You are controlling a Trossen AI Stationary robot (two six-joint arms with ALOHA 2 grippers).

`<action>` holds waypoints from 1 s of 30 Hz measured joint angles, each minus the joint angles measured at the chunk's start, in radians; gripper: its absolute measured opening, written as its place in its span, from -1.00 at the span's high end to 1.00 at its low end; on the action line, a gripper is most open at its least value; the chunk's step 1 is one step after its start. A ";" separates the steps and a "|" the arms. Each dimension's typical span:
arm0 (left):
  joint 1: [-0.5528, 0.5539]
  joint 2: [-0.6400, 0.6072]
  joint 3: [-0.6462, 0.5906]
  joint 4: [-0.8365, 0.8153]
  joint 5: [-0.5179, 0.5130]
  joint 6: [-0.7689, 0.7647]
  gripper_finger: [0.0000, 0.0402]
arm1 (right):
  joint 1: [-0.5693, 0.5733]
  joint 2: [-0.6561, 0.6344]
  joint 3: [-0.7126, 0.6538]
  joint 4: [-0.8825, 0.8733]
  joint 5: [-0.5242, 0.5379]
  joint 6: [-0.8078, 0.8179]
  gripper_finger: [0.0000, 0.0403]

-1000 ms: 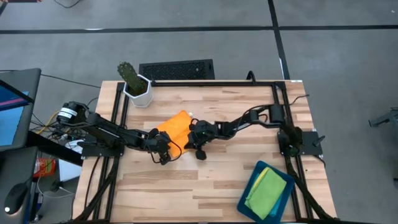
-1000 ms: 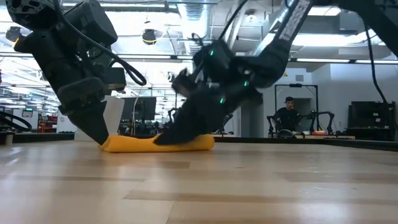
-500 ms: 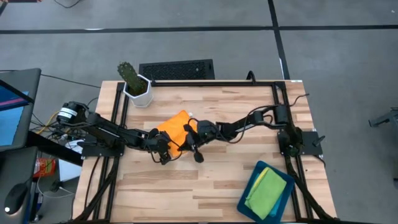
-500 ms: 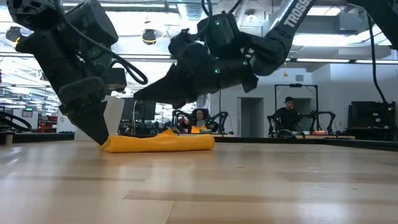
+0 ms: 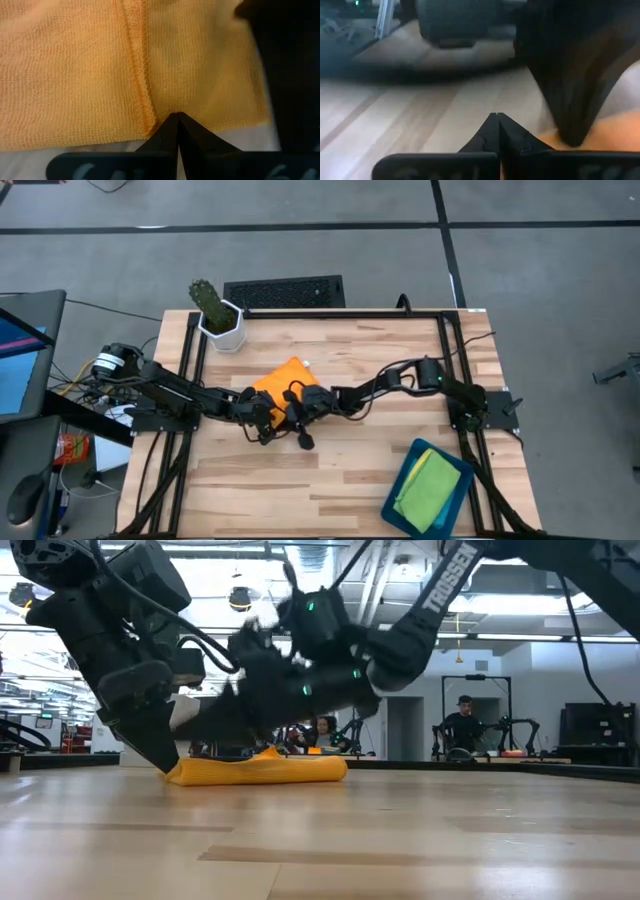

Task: Fold microfiber towels
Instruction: Fold the orange microfiber towel

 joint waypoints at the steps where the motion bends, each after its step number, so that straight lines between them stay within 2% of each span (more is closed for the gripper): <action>1: 0.000 0.000 0.000 0.000 0.005 0.000 1.00 | -0.004 0.008 0.001 -0.017 -0.010 0.013 0.91; 6: 0.000 0.000 0.001 -0.006 0.006 0.006 1.00 | -0.007 0.046 0.017 -0.039 -0.033 0.065 0.92; 13: 0.000 0.000 0.001 -0.007 0.006 0.015 1.00 | -0.001 0.043 0.019 -0.108 -0.007 -0.015 0.89; 19: 0.000 0.000 0.002 -0.007 0.006 0.007 1.00 | 0.000 0.037 0.020 -0.138 -0.007 -0.006 0.91; 24: 0.000 -0.001 0.003 -0.014 0.007 0.008 1.00 | -0.022 -0.092 0.008 -0.190 -0.057 0.025 0.86; 27: 0.000 -0.004 0.003 -0.015 0.008 0.008 1.00 | -0.048 -0.193 0.001 -0.295 -0.059 -0.075 0.87; 30: 0.000 -0.012 0.002 -0.014 0.008 0.003 1.00 | -0.087 -0.247 -0.006 -0.491 -0.056 -0.189 0.90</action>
